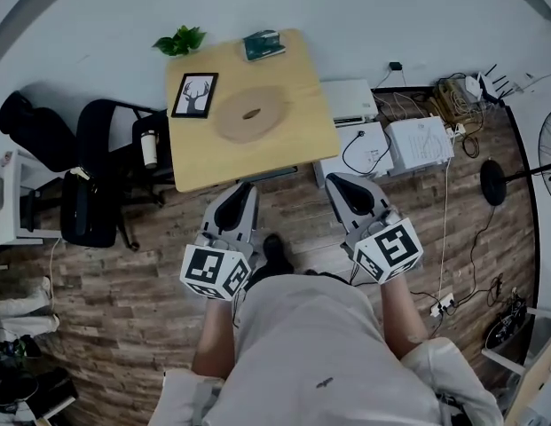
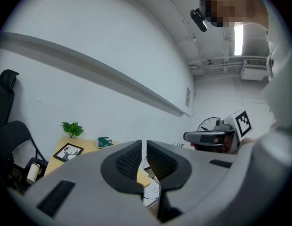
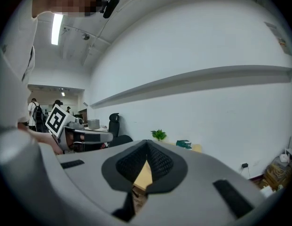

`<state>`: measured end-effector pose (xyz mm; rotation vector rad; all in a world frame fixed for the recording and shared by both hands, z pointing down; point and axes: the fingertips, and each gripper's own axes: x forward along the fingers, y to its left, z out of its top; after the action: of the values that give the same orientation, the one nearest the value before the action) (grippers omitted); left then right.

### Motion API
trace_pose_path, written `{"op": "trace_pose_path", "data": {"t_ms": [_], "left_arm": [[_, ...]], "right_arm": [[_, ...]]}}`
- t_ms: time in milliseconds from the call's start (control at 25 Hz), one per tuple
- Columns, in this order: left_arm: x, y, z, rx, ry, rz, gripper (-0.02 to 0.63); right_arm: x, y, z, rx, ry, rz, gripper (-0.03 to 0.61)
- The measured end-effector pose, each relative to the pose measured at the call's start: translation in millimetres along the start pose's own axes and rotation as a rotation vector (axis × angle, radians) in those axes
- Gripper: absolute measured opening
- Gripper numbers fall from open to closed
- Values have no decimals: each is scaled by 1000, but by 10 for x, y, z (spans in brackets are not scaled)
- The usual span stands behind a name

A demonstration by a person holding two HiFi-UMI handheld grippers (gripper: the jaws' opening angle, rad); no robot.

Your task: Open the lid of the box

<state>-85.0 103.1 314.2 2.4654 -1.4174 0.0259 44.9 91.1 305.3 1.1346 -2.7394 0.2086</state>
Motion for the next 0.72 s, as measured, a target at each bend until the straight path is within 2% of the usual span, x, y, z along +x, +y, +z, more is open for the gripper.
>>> {"op": "trace_pose_path", "data": {"t_ms": [360, 720], "left_arm": [[278, 574, 10, 1, 33, -77, 32], [459, 793, -218, -4, 105, -128, 83]], "right_arm": [[691, 17, 10, 2, 41, -38, 0], [953, -42, -143, 53, 76, -64, 0]]}}
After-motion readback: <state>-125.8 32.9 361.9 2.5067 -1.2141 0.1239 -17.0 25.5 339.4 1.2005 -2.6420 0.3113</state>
